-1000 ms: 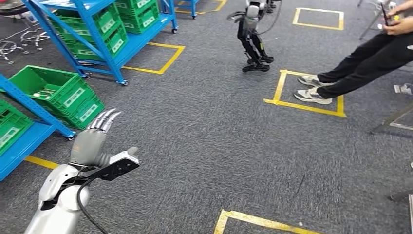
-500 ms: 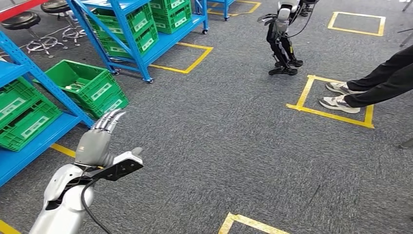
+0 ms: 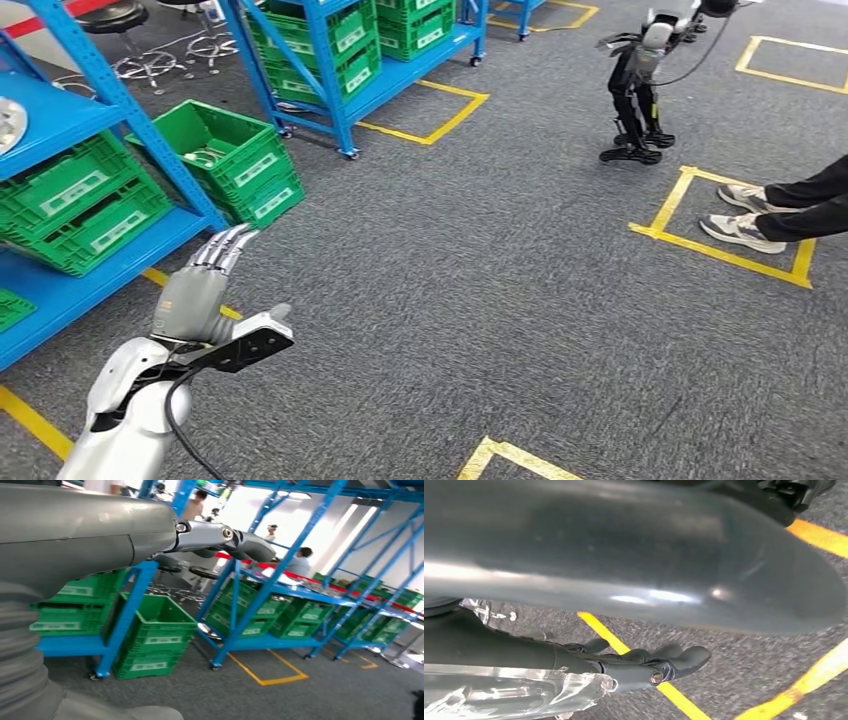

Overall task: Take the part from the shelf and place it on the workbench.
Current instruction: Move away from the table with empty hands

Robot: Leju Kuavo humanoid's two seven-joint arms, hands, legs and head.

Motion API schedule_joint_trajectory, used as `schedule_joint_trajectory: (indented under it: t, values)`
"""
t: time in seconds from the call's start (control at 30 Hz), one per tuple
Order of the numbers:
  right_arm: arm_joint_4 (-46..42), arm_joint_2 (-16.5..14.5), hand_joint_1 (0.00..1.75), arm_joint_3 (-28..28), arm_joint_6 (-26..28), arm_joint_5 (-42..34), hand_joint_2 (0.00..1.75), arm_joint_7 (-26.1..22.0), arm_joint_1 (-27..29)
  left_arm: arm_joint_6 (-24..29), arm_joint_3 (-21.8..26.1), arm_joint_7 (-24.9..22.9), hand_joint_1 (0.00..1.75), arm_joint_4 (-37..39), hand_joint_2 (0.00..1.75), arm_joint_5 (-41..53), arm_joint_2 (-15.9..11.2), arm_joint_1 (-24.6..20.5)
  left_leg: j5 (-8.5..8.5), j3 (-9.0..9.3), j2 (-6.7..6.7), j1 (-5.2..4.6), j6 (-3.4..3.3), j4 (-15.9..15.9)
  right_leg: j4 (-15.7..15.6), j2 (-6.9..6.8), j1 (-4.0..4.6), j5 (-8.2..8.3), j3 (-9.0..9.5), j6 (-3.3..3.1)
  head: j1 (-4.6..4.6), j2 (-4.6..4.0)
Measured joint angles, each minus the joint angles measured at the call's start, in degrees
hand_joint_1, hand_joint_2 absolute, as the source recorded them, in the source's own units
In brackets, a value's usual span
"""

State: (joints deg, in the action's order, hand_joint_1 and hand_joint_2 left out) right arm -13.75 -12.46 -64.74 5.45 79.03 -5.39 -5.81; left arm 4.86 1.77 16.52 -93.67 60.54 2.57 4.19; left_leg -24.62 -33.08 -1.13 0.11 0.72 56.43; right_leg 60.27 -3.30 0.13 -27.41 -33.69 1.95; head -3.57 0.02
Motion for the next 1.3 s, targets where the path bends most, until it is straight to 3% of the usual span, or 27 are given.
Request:
schedule_joint_trajectory:
  t: [0.03, 0.1, 0.17, 0.2, 0.23, 0.3, 0.33, 0.4, 0.47, 0.53, 0.6, 0.63, 0.67, 0.7, 0.77, 0.83, 0.9, 0.97, 1.0, 1.07, 1.13, 1.17, 1.2, 1.23, 1.3]
  values:
    - [0.0, 0.0, 0.0, 0.0, 0.01, 0.0, 0.0, 0.0, -0.01, 0.01, -0.06, -0.01, 0.0, -0.01, 1.75, 0.0, 0.05, -0.05, 0.13, 0.04, 0.4, 0.15, -0.28, -0.12, 2.24, 0.93, -0.09, -1.32, -1.01, 0.31, 0.05, 0.0]
    - [0.0, 0.0, 0.0, -0.01, 0.02, 0.0, 0.0, 0.01, 0.08, 0.01, -0.26, -0.03, 0.0, 0.01, 1.75, 0.0, 0.25, -0.12, 0.16, -0.01, 1.26, 0.22, -0.57, -0.11, 9.67, 2.61, -0.2, -4.79, -4.47, 0.67, 0.19, 0.0]
    - [0.0, 0.0, 0.0, -0.02, 0.02, 0.0, 0.0, 0.08, 0.22, -0.01, -0.45, -0.09, 0.0, 0.04, 1.75, 0.0, 0.35, -0.08, 0.17, -0.02, 2.25, 0.23, -0.64, -0.09, 14.92, 3.01, -0.21, -6.18, -7.17, 0.8, 0.19, 0.0]
    - [0.0, 0.0, 0.0, -0.02, 0.02, 0.0, 0.0, 0.12, 0.26, -0.01, -0.51, -0.11, 0.0, 0.05, 1.75, 0.01, 0.37, -0.07, 0.18, 0.01, 2.8, 0.25, -0.62, -0.07, 14.49, 3.08, -0.25, -5.29, -7.08, 0.8, 0.17, 0.0]
    - [0.0, 0.0, 0.0, -0.02, 0.02, 0.0, 0.0, 0.15, 0.25, -0.01, -0.58, -0.14, 0.0, 0.06, 1.75, 0.01, 0.38, -0.08, 0.19, 0.05, 3.35, 0.3, -0.56, -0.04, 11.82, 3.23, -0.33, -3.52, -5.87, 0.76, 0.17, 0.0]
    - [0.0, 0.0, 0.0, -0.02, 0.01, 0.01, 0.0, 0.16, 0.18, -0.01, -0.75, -0.22, 0.0, 0.06, 1.75, 0.03, 0.42, -0.15, 0.15, 0.0, 4.41, 0.32, -0.16, 0.17, 3.86, 4.97, -0.72, -0.02, -1.96, 0.79, 0.22, 0.0]
    - [0.0, 0.0, 0.0, -0.02, 0.01, 0.01, 0.0, 0.15, 0.14, -0.01, -0.82, -0.28, 0.0, 0.06, 1.75, 0.05, 0.43, -0.2, 0.17, -0.14, 4.9, 0.29, 0.16, 0.29, 1.01, 5.9, -0.91, 0.85, -0.54, 0.69, 0.2, 0.0]
    - [0.0, 0.0, 0.0, -0.03, -0.01, 0.02, 0.0, 0.15, 0.09, -0.01, -0.88, -0.4, 0.0, 0.06, 1.75, 0.08, 0.45, -0.24, 0.4, -0.45, 5.73, 0.3, 0.93, 0.25, -0.94, 6.86, -0.93, 0.97, 0.41, 0.14, 0.19, 0.0]
    - [0.0, 0.0, 0.0, -0.04, -0.01, 0.03, 0.0, 0.14, 0.04, -0.01, -0.9, -0.46, 0.0, 0.06, 1.75, 0.11, 0.42, -0.22, 0.56, -0.61, 5.93, 0.52, 1.56, 0.02, -1.06, 6.05, -0.78, 1.27, 0.39, -0.75, 0.16, 0.0]
    - [0.0, 0.0, 0.0, -0.04, -0.01, 0.05, 0.0, 0.08, -0.02, -0.01, -0.93, -0.5, 0.0, 0.07, 1.75, 0.13, 0.41, -0.39, -1.15, -1.75, 4.28, 0.48, 1.99, 2.34, -1.37, 5.1, -0.84, 1.54, 0.44, -1.55, -0.08, 0.0]
    - [0.0, 0.01, 0.0, -0.04, -0.01, 0.08, 0.0, 0.01, 0.03, -0.01, -1.0, -0.5, 0.0, 0.15, 1.75, 0.13, 0.44, -0.66, -4.87, -4.95, 2.42, 0.4, 2.26, 9.14, -1.47, 4.03, -0.76, 1.57, 0.4, -1.99, -0.33, 0.0]
    - [0.0, 0.01, 0.0, -0.04, -0.01, 0.08, 0.0, -0.01, 0.09, -0.02, -1.03, -0.5, 0.0, 0.24, 1.75, 0.13, 0.45, -0.74, -6.48, -6.78, 2.14, 0.41, 2.35, 13.0, -1.47, 3.45, -0.69, 1.54, 0.37, -2.07, -0.34, 0.0]
    - [0.0, 0.02, 0.0, -0.04, -0.01, 0.09, 0.0, -0.01, 0.12, -0.02, -1.04, -0.5, 0.0, 0.34, 1.75, 0.13, 0.45, -0.76, -7.2, -8.03, 2.05, 0.42, 2.38, 15.62, -1.47, 2.9, -0.64, 1.5, 0.36, -2.11, -0.34, 0.0]
    - [0.0, 0.02, 0.0, -0.04, -0.01, 0.09, 0.0, -0.01, 0.1, -0.03, -1.04, -0.5, 0.0, 0.44, 1.75, 0.13, 0.45, -0.76, -6.82, -8.34, 2.02, 0.41, 2.37, 16.28, -1.46, 2.37, -0.61, 1.48, 0.36, -2.13, -0.34, 0.0]
    - [0.0, 0.02, 0.0, -0.04, -0.01, 0.13, 0.0, -0.01, -0.01, -0.03, -1.05, -0.5, 0.0, 0.55, 1.75, 0.13, 0.45, -0.81, -3.51, -5.8, 1.48, 0.39, 2.18, 11.45, -1.46, 1.47, -0.6, 1.4, 0.48, -2.03, -0.35, 0.0]
    - [0.0, 0.02, 0.0, -0.04, -0.01, 0.16, 0.0, -0.02, -0.06, -0.02, -1.05, -0.5, 0.0, 0.57, 1.75, 0.13, 0.45, -1.06, -0.56, -1.85, -0.42, 0.19, 1.8, 3.97, -1.3, 0.74, -0.33, 1.18, 0.59, -1.66, -0.4, 0.0]
    - [0.0, 0.03, 0.0, -0.04, 0.0, 0.17, 0.0, -0.03, -0.05, -0.01, -1.05, -0.5, 0.0, 0.6, 1.75, 0.13, 0.46, -1.27, -0.01, -0.26, -1.5, -0.06, 1.3, 0.55, -1.23, 0.0, 0.0, 1.03, 0.61, -1.09, -0.27, 0.0]
    - [0.0, 0.04, 0.0, -0.04, 0.01, 0.17, 0.0, -0.03, -0.1, -0.01, -1.03, -0.5, 0.0, 0.64, 1.75, 0.13, 0.43, -1.19, 0.04, -0.32, -0.7, -0.07, 0.65, 0.16, -1.37, -0.66, -0.09, 0.93, 0.69, -0.41, -0.13, 0.0]
    - [0.0, 0.04, 0.0, -0.04, 0.01, 0.17, 0.0, -0.03, -0.12, -0.01, -1.02, -0.5, 0.0, 0.66, 1.75, 0.13, 0.42, -1.17, 0.14, -0.28, -0.22, 0.01, 0.32, 0.03, -0.96, -0.26, -0.2, 0.51, 0.58, -0.05, -0.09, 0.0]
    - [0.0, 0.04, 0.0, -0.03, 0.01, 0.17, 0.0, -0.02, -0.13, -0.01, -1.03, -0.5, 0.0, 0.69, 1.75, 0.15, 0.49, -1.17, 0.35, -0.16, 0.6, 0.27, -0.29, -0.17, 3.03, 1.51, -0.39, -1.87, -1.21, 0.56, 0.12, 0.0]
    - [0.0, 0.04, 0.0, -0.03, 0.0, 0.17, 0.0, 0.07, -0.01, -0.01, -1.04, -0.54, 0.0, 0.77, 1.75, 0.24, 0.59, -1.1, 0.37, -0.17, 1.48, 0.29, -0.56, -0.15, 10.68, 2.83, -0.42, -5.24, -4.87, 0.86, 0.29, 0.0]
    - [0.0, 0.04, 0.0, -0.03, -0.01, 0.17, 0.0, 0.11, 0.08, -0.01, -1.04, -0.57, 0.0, 0.81, 1.75, 0.31, 0.63, -1.02, 0.37, -0.17, 1.97, 0.29, -0.59, -0.14, 13.68, 2.99, -0.42, -6.11, -6.46, 0.93, 0.29, 0.0]
    - [0.0, 0.04, 0.0, -0.04, -0.01, 0.17, 0.0, 0.15, 0.14, -0.01, -1.03, -0.61, 0.0, 0.85, 1.75, 0.38, 0.66, -0.96, 0.37, -0.15, 2.49, 0.3, -0.59, -0.12, 14.74, 3.05, -0.44, -5.88, -7.18, 0.96, 0.29, 0.0]
    - [0.0, 0.04, 0.0, -0.03, -0.01, 0.17, 0.0, 0.17, 0.15, -0.01, -1.04, -0.63, 0.0, 0.87, 1.75, 0.44, 0.69, -0.91, 0.37, -0.1, 3.04, 0.33, -0.57, -0.11, 13.48, 3.1, -0.48, -4.55, -6.77, 0.92, 0.3, 0.0]
    - [0.0, 0.04, 0.0, -0.03, -0.01, 0.17, 0.0, 0.16, 0.1, -0.01, -1.04, -0.63, 0.0, 0.87, 1.75, 0.48, 0.75, -0.89, 0.3, 0.02, 4.08, 0.44, -0.32, -0.03, 6.14, 4.13, -0.74, -0.56, -3.47, 0.85, 0.31, 0.0]
